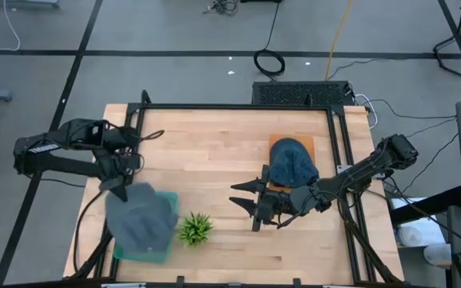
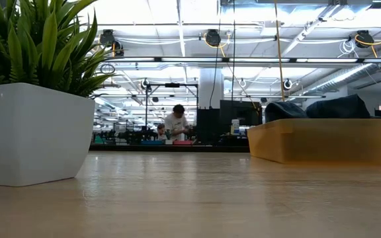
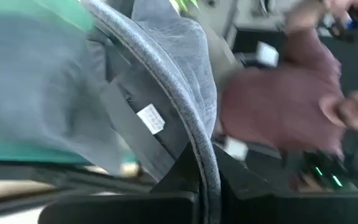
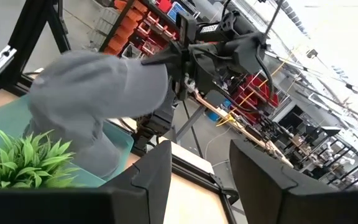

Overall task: Pick & Place hat
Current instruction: Put the gray cap into the green bin, then return to Home Position

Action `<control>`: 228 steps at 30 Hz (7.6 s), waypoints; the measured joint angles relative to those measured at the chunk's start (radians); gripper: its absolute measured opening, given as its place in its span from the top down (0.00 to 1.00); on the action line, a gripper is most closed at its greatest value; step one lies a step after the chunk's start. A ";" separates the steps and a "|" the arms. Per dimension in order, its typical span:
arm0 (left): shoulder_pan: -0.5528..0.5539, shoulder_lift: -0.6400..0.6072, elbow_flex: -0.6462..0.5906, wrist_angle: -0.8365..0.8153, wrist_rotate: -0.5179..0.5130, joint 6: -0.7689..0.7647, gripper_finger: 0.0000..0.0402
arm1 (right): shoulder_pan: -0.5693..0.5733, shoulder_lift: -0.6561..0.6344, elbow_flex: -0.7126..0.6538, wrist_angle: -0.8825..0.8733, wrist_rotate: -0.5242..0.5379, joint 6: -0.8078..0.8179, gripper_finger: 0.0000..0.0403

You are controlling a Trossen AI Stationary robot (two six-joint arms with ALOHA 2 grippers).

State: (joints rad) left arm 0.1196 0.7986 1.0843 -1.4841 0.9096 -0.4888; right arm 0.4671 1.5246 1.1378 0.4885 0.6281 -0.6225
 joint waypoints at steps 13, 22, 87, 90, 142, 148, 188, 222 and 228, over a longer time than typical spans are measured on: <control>-0.234 -0.034 0.165 -0.003 -0.147 -0.199 0.98 | -0.008 -0.001 -0.022 0.019 0.002 0.038 0.64; -0.313 0.040 0.156 0.004 -0.283 -0.149 0.98 | -0.035 -0.001 -0.051 0.023 0.002 0.069 0.64; -0.614 0.046 -0.440 0.640 -0.433 -0.635 0.26 | -0.014 -0.001 -0.052 -0.023 -0.005 0.113 0.65; -0.635 0.065 -0.505 0.708 -0.445 -0.620 0.27 | -0.014 -0.001 -0.052 -0.023 -0.005 0.113 0.65; -0.501 -0.284 -0.436 1.016 -0.923 0.289 0.46 | -0.003 -0.003 -0.221 0.153 -0.085 0.419 0.65; -0.508 -0.362 -0.505 1.100 -1.144 0.408 0.49 | 0.002 -0.038 -0.401 0.269 -0.082 0.488 0.65; -0.514 -0.622 -0.912 1.514 -1.278 0.524 0.52 | -0.152 -1.070 -0.901 -0.124 -0.473 0.592 0.65; -0.514 -0.794 -1.018 1.373 -1.227 0.480 0.52 | -0.161 -1.350 -1.082 -0.235 -0.441 0.572 0.65; -0.513 -0.794 -1.026 1.411 -1.224 0.499 0.50 | -0.161 -1.365 -1.084 -0.280 -0.406 0.560 0.65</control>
State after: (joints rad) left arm -0.3936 0.0048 0.0588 -0.0727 -0.3147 0.0100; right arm 0.3061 0.1593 0.0540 0.2080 0.2217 -0.0620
